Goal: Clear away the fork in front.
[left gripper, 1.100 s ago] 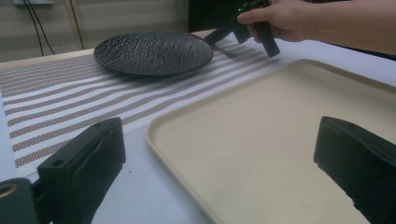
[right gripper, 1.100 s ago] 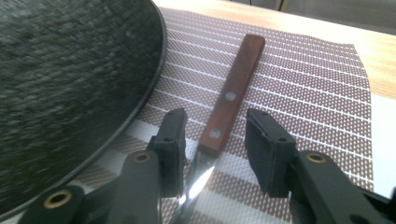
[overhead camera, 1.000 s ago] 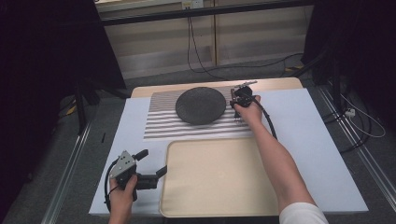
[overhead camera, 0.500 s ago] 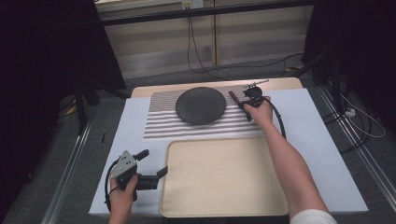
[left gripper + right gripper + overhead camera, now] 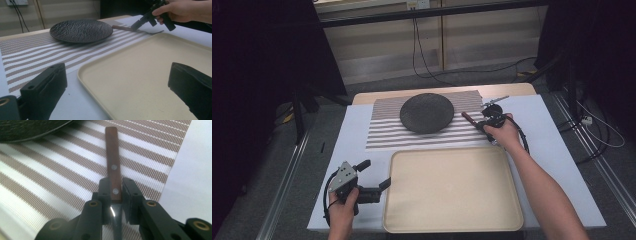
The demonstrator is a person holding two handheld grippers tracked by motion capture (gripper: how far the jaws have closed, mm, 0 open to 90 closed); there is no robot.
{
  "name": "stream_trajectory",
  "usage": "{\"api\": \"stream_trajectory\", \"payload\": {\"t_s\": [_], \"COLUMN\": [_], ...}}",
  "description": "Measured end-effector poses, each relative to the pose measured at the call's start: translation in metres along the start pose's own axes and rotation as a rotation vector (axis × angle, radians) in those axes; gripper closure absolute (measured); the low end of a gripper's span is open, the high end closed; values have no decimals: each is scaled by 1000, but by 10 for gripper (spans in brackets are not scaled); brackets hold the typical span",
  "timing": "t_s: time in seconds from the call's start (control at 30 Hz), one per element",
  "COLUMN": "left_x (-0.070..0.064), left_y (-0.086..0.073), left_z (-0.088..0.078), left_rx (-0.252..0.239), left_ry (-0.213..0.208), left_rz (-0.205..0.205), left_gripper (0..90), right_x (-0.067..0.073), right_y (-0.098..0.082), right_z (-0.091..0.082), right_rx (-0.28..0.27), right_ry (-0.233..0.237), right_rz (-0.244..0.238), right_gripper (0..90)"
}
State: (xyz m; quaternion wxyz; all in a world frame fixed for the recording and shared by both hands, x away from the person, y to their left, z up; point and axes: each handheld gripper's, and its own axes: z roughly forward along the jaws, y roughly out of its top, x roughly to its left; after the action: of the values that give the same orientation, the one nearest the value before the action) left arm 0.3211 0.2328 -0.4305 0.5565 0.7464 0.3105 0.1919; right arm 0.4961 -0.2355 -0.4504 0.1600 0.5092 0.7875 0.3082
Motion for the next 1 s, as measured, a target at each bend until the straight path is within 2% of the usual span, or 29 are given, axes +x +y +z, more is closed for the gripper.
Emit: {"api": "stream_trajectory", "payload": {"t_s": [0.1,0.13,0.23,0.33,0.37,0.63,0.73,0.83,0.93,1.0], "left_x": [0,0,-1,-2,-2,-2,-3,-3,-4,-5], "left_y": [0,0,1,1,1,0,0,0,1,2], "left_z": [0,0,0,-1,-1,0,1,1,1,0], "left_rx": [-1,-2,-4,2,3,-4,6,9,3,-1], "left_ry": [3,3,4,1,1,4,-5,-6,-5,-8], "left_rz": [2,0,-2,7,7,-1,9,11,10,12], "left_gripper": [25,25,25,25,25,25,25,25,25,25], "right_x": [2,2,3,2,2,2,1,2,6,6], "right_y": [-3,-3,-3,-4,-5,-6,-6,-6,-7,-7], "right_z": [-2,-2,-2,-2,-2,0,0,0,0,0], "right_rx": [28,30,35,32,27,20,25,21,13,12], "right_ry": [-8,-6,-12,-11,-7,-13,-7,-9,-38,-40], "right_rz": [-9,-26,-38,-20,-32,11,26,26,-1,-7], "right_gripper": [765,753,742,742,742,775,776,778,780,780]}}
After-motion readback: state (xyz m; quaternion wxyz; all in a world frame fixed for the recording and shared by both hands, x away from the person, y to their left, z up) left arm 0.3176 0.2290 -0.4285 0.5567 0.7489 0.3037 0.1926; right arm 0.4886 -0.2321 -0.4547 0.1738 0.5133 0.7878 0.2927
